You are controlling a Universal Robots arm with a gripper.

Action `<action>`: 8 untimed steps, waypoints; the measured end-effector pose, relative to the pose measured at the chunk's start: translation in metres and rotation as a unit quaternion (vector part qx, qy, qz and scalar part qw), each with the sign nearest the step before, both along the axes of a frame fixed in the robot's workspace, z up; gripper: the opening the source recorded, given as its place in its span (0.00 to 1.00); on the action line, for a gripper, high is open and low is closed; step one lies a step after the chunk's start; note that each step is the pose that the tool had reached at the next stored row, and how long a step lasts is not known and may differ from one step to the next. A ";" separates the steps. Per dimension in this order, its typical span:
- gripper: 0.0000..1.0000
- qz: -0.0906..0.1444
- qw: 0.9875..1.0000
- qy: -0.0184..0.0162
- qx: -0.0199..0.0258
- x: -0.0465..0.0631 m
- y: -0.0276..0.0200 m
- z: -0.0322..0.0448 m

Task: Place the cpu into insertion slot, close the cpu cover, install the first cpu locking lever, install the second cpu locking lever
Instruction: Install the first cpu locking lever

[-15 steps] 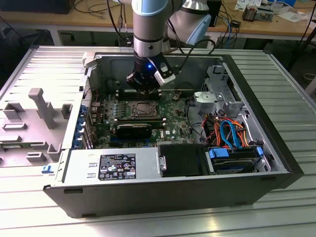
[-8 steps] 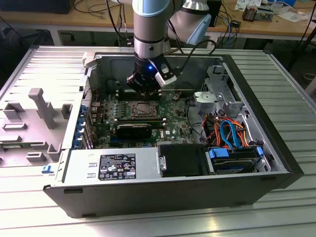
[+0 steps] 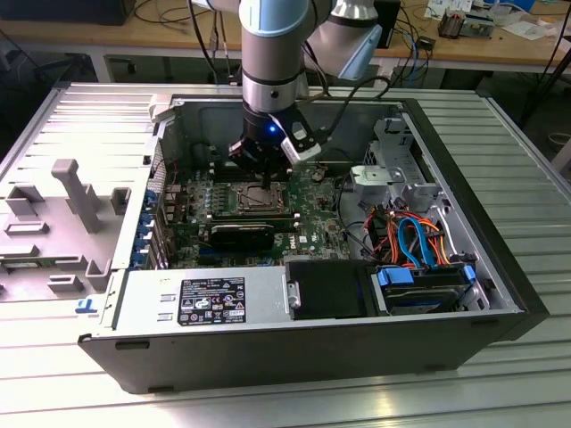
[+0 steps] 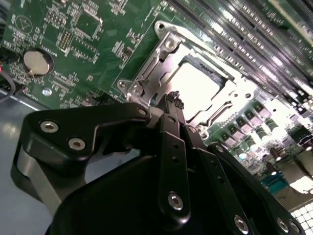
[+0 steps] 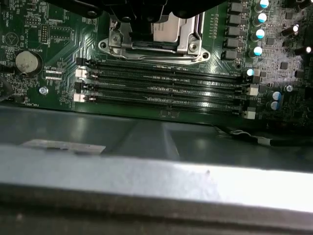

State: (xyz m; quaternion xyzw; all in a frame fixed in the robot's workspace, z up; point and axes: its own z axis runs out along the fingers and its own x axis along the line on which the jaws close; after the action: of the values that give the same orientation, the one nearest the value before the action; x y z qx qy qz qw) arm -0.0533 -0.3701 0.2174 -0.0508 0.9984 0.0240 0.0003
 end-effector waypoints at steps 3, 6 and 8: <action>0.11 0.000 1.000 0.000 0.001 0.000 -0.0048 0.0000; 0.11 0.000 1.000 0.000 0.001 0.001 -0.0107 0.0000; 0.11 0.000 1.000 0.001 0.002 0.002 -0.0138 0.0000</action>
State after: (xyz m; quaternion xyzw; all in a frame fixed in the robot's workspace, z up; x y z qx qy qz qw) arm -0.0514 -0.3839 0.2174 -0.0507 0.9984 0.0259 -0.0003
